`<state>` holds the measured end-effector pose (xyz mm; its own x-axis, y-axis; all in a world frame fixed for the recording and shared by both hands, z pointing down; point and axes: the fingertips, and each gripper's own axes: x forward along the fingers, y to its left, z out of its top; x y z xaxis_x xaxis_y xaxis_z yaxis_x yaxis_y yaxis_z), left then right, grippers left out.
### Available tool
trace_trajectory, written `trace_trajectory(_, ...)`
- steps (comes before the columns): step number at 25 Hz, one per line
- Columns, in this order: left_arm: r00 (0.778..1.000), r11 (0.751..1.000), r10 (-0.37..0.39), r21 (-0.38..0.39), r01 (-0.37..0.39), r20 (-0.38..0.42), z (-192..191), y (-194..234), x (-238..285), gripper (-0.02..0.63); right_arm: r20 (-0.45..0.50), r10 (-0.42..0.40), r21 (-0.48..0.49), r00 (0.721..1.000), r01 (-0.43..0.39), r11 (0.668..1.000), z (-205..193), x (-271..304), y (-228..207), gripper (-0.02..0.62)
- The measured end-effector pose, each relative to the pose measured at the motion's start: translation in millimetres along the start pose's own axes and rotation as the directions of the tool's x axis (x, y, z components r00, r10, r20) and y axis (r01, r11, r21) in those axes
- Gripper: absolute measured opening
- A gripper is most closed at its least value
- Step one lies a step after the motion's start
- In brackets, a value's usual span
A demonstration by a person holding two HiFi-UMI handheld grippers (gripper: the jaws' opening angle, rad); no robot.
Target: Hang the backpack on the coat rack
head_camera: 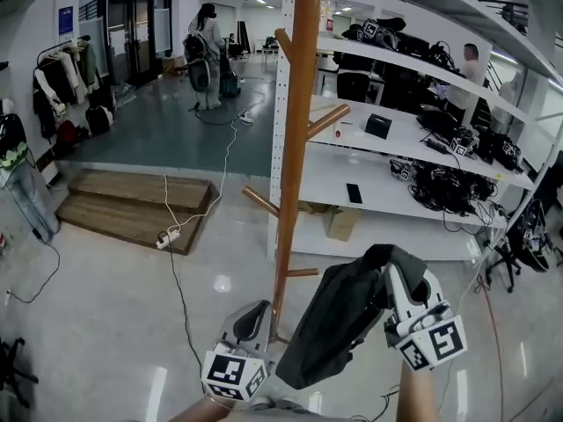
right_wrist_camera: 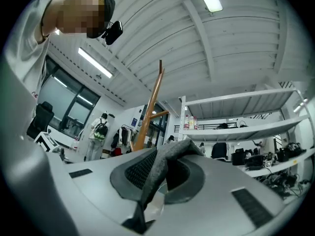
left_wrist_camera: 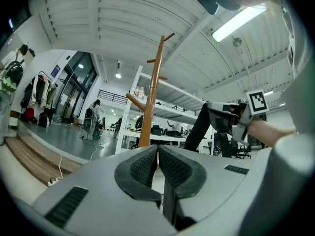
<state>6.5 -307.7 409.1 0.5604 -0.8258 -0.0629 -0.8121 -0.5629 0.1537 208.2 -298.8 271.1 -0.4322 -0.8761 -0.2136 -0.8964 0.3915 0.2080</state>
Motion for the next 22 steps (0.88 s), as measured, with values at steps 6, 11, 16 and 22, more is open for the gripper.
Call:
trace_trajectory(6,0.999,0.999,0.051,-0.017,-0.051,0.014,1,7,1,0.021,0.007,0.109,-0.115,0.994,-0.108,0.988,56,58,-42,0.038)
trace_trajectory(11,0.996,0.996,0.087,-0.034,-0.087,0.014,-3,13,5,0.021,0.053,0.246,-0.154,0.968,-0.235,0.96,110,97,-68,0.038)
trace_trajectory(16,0.993,0.992,0.116,-0.047,-0.115,0.022,-2,21,10,0.021,0.06,0.438,-0.186,0.897,-0.421,0.888,149,124,-79,0.038)
trace_trajectory(22,0.987,0.987,0.157,-0.042,-0.156,0.027,2,33,15,0.021,0.02,0.529,-0.17,0.848,-0.518,0.838,168,167,-86,0.038)
